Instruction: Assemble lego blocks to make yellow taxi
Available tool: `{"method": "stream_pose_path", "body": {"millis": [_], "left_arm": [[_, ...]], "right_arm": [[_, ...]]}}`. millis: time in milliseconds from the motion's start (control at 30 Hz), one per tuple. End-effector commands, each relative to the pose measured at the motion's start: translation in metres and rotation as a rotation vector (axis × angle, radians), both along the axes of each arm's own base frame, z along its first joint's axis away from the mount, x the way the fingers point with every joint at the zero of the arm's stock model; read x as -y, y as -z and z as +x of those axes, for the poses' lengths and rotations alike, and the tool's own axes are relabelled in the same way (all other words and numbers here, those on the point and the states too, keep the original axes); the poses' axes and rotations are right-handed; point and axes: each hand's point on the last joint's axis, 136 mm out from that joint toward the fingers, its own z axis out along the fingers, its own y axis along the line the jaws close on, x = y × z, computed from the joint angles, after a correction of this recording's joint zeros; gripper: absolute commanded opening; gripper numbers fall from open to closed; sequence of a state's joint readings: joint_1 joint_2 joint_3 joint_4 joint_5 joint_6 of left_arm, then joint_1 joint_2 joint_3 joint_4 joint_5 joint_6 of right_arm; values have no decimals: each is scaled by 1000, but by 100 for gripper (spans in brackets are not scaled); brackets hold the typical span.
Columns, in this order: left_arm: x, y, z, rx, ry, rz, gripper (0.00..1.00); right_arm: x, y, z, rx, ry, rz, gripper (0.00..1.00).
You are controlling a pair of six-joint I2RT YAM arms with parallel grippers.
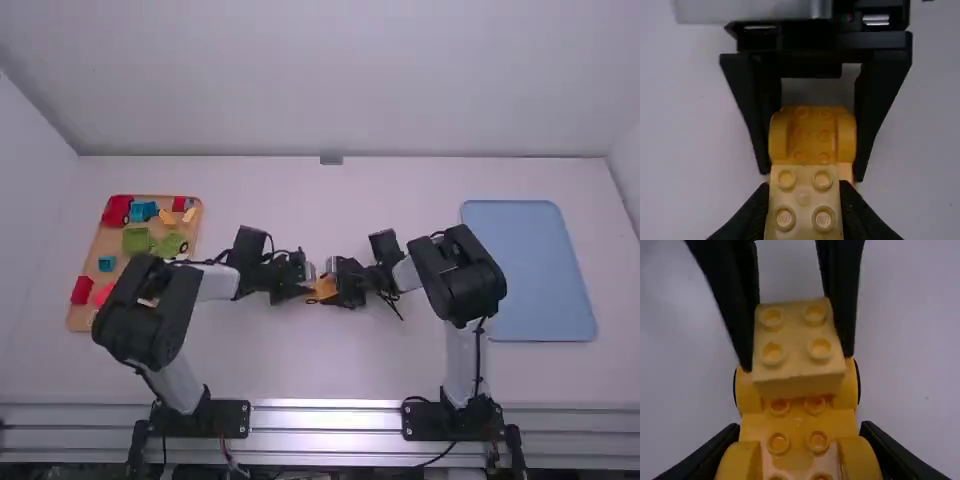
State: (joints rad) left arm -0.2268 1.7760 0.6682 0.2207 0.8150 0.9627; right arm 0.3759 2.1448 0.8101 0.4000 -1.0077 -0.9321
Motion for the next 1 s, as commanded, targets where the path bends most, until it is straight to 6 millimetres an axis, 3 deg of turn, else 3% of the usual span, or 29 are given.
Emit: {"method": "stream_pose_path", "body": {"millis": [0,233,967], "left_arm": [[0,-3,-6,-29,14,-49,2],[12,-11,-17,-24,89,-106,2],[9,-4,-20,-34,73,-79,2]], "right_arm": [[6,14,-9,-44,18,-50,59],[8,18,-15,-49,-3,-63,61],[11,10,-12,-52,-3,-18,64]]}}
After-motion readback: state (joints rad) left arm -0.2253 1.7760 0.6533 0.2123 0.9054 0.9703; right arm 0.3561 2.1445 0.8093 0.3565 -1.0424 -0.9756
